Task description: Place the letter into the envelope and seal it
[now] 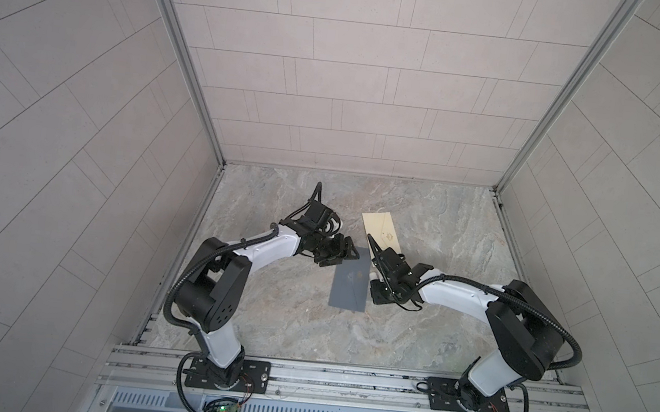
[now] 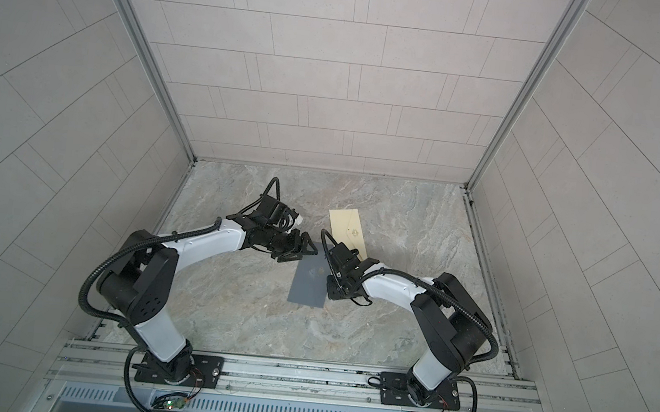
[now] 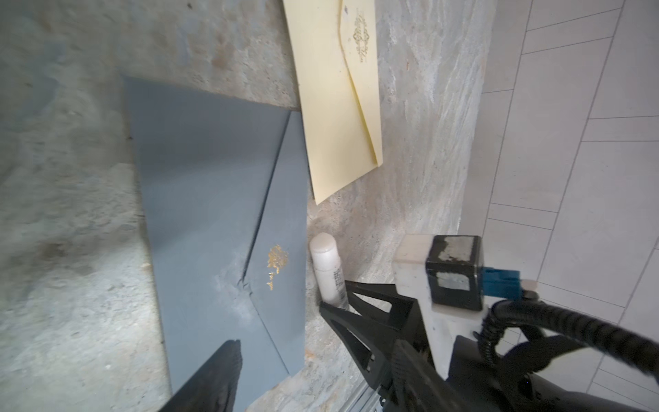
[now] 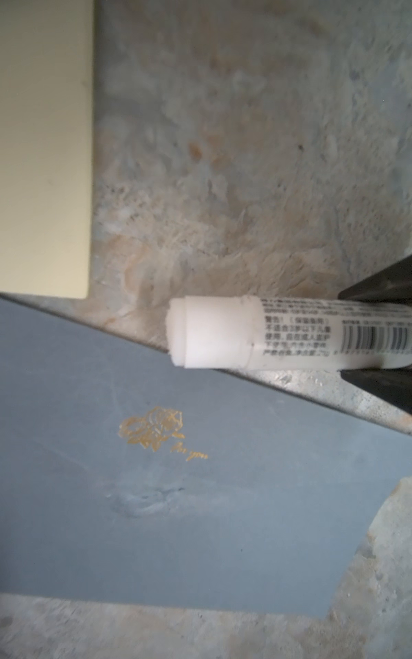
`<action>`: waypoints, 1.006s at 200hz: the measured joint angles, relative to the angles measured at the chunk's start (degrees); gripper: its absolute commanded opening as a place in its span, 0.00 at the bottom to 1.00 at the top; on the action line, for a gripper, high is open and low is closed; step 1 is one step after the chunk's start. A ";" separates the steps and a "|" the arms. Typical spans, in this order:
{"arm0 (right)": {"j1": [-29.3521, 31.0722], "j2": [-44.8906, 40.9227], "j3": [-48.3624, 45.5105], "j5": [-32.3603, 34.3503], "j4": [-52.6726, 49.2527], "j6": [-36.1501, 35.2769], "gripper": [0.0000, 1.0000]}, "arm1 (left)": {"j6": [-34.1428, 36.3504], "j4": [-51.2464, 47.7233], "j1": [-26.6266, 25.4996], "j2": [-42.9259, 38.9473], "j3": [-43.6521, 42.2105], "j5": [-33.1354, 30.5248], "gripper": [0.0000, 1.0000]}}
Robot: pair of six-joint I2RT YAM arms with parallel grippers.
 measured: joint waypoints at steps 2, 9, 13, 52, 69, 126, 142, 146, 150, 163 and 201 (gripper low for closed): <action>0.00 -0.15 0.00 -0.17 0.00 0.00 0.09 | -0.07 0.24 -0.02 0.00 0.00 0.24 0.74; -0.04 -0.90 -0.11 -0.70 0.15 0.00 0.08 | -0.39 0.94 -0.11 0.00 0.00 0.94 0.75; -0.09 -1.44 -0.15 -1.07 0.20 0.00 0.08 | -0.48 1.25 -0.17 0.00 0.00 1.36 0.76; -2.91 -10.21 -1.01 -9.07 6.51 1.84 0.07 | -1.70 3.43 -0.52 0.00 0.00 4.04 0.79; -4.35 -12.50 -1.70 -13.20 11.26 3.78 0.07 | -2.64 4.98 -0.66 -0.02 -0.28 5.07 0.78; -4.94 -13.09 -1.90 -19.61 16.11 6.86 0.06 | -4.59 8.61 -1.29 -0.17 -1.11 7.23 0.48; -4.94 -12.92 -1.90 -20.02 16.11 7.28 0.06 | -5.25 9.33 -1.53 -0.20 -1.25 7.69 0.37; -4.94 -12.83 -1.88 -20.06 16.13 7.34 0.05 | -5.05 9.55 -1.55 -0.20 -1.25 7.78 0.32; -4.94 -12.74 -1.86 -20.06 16.13 7.45 0.05 | -5.40 9.66 -1.64 -0.20 -1.27 7.80 0.28; -4.92 -12.33 -1.64 -20.00 15.91 7.67 0.05 | -5.88 10.34 -1.92 -0.20 -1.36 7.87 0.15; -4.28 -11.13 1.51 -17.79 11.91 7.23 0.05 | -7.04 11.47 -2.12 -0.20 -1.44 7.28 0.00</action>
